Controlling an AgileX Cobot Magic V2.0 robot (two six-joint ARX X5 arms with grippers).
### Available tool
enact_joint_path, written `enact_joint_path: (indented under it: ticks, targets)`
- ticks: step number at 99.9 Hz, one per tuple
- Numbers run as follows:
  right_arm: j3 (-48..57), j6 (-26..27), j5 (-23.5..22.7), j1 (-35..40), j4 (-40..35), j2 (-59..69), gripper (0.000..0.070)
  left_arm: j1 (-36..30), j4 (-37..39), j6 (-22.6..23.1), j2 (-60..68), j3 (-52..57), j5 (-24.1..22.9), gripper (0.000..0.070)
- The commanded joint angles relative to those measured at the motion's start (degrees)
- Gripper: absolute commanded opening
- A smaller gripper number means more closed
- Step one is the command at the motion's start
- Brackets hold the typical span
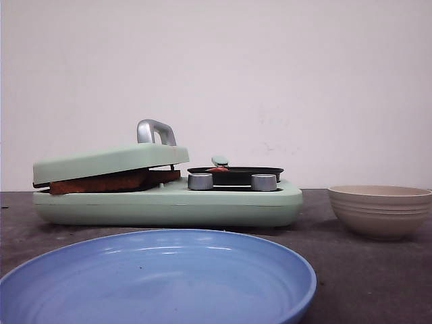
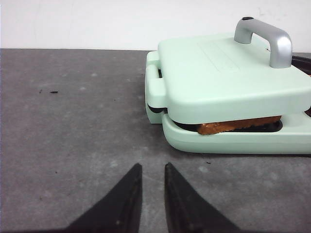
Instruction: Make breakfast with bread and shrimp
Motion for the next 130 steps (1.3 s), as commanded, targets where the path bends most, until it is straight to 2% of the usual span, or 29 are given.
enact_joint_path:
  ticks: [1, 10, 33, 130]
  targets:
    - [-0.3, 1.3, 0.1, -0.1, 0.3, 0.0, 0.0, 0.0, -0.4, 0.7, 0.0, -0.9, 0.3, 0.0]
    - [-0.3, 1.7, 0.0, -0.1, 0.3, 0.0, 0.0, 0.0, -0.4, 0.7, 0.0, -0.9, 0.3, 0.0]
    - [-0.3, 7.0, -0.2, -0.1, 0.3, 0.0, 0.0, 0.0, -0.4, 0.7, 0.0, -0.9, 0.3, 0.0]
    - [-0.3, 6.9, -0.4, -0.1, 0.7, 0.0, 0.0, 0.0, -0.4, 0.7, 0.0, -0.9, 0.3, 0.0]
